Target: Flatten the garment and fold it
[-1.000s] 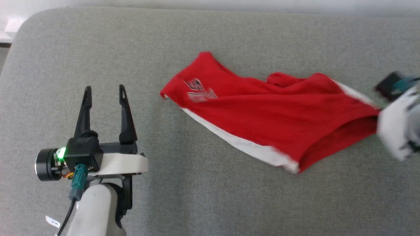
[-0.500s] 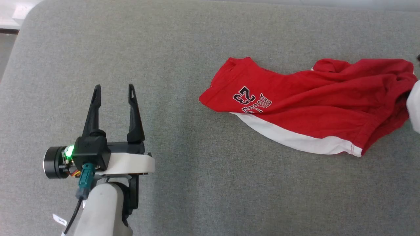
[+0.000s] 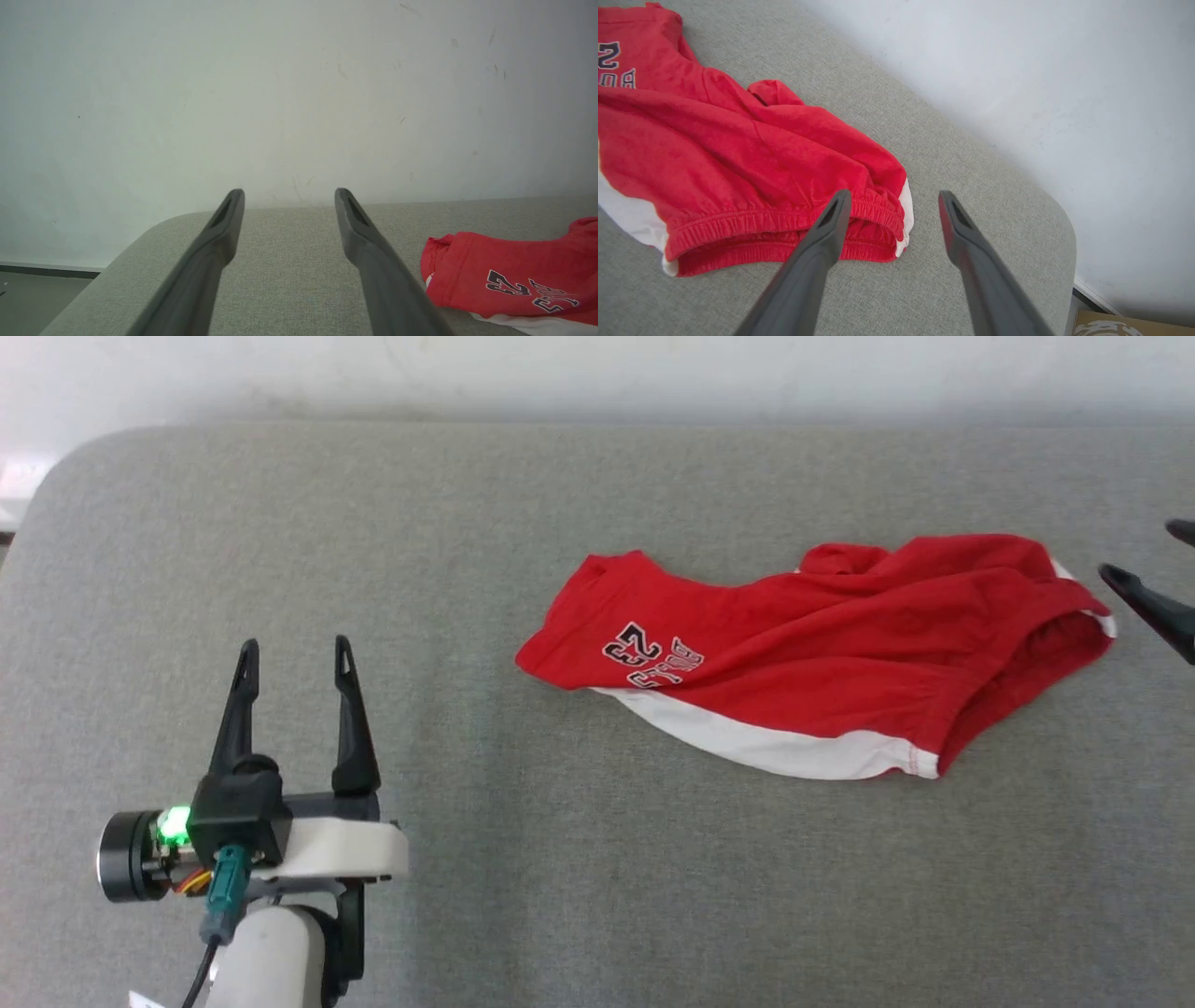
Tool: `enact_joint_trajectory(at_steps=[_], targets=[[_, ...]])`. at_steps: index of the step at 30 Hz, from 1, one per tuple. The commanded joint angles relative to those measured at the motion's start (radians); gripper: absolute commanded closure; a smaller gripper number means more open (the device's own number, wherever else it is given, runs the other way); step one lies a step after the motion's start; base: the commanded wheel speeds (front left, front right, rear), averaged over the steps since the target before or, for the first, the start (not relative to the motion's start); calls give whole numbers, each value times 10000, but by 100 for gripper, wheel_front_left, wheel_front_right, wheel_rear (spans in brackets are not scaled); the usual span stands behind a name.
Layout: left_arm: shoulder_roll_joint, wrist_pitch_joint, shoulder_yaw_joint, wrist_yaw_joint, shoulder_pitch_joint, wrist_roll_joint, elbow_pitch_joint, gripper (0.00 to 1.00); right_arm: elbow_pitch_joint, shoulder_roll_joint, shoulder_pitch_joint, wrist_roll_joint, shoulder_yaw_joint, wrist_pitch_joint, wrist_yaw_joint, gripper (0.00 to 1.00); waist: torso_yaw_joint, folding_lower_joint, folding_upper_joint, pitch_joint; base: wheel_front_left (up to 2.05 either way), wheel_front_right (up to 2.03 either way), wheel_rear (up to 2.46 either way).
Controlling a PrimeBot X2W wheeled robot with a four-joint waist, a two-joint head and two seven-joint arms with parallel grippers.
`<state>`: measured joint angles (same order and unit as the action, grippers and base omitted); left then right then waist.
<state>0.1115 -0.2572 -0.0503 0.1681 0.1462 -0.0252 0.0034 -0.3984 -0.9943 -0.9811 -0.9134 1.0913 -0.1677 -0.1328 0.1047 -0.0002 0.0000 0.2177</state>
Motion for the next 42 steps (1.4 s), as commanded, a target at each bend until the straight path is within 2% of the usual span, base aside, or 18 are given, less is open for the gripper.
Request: enact_joint_trajectory(at_steps=[1,4,7,14,19,29,33,34,35,42], targets=[[81,-45,50,19,-130,115,-34,0,300,-83,-59,-64,-78,-52,21,0,-395,2,0,-409,0,0,0],[117,-45,43,90,-232,212,-48,0,1543,-556,128,-136,-305,-392,21,0,-418,2,0,-474,0,0,0],[145,-45,25,127,-298,239,-54,0,2563,-710,679,-721,-426,-873,21,0,-386,2,0,-509,0,0,0],[162,-45,-33,177,-349,222,-57,0,3646,-317,2055,-1622,-391,-1612,21,0,-243,2,0,-422,0,0,0],[108,-45,-160,173,-170,210,-40,0,3360,392,2547,-1500,-294,-1648,21,0,-86,2,0,-205,0,0,0],[24,-45,-323,166,165,174,48,0,1159,2164,2526,-1404,-97,-1312,21,0,205,2,0,303,0,0,0],[21,-45,-313,175,192,151,111,0,753,2436,2581,-1190,470,-1203,21,0,234,2,0,307,0,0,0],[23,-45,-297,180,201,143,135,0,710,2432,2589,-1128,573,-1071,21,68,222,2,0,286,0,0,0],[28,-45,-277,186,215,134,169,0,706,2415,2589,-1035,669,-887,21,100,191,2,0,241,0,0,0],[386,-45,-123,-142,567,59,359,0,1227,1859,2834,-637,625,752,21,100,-172,2,0,-319,0,0,0]])
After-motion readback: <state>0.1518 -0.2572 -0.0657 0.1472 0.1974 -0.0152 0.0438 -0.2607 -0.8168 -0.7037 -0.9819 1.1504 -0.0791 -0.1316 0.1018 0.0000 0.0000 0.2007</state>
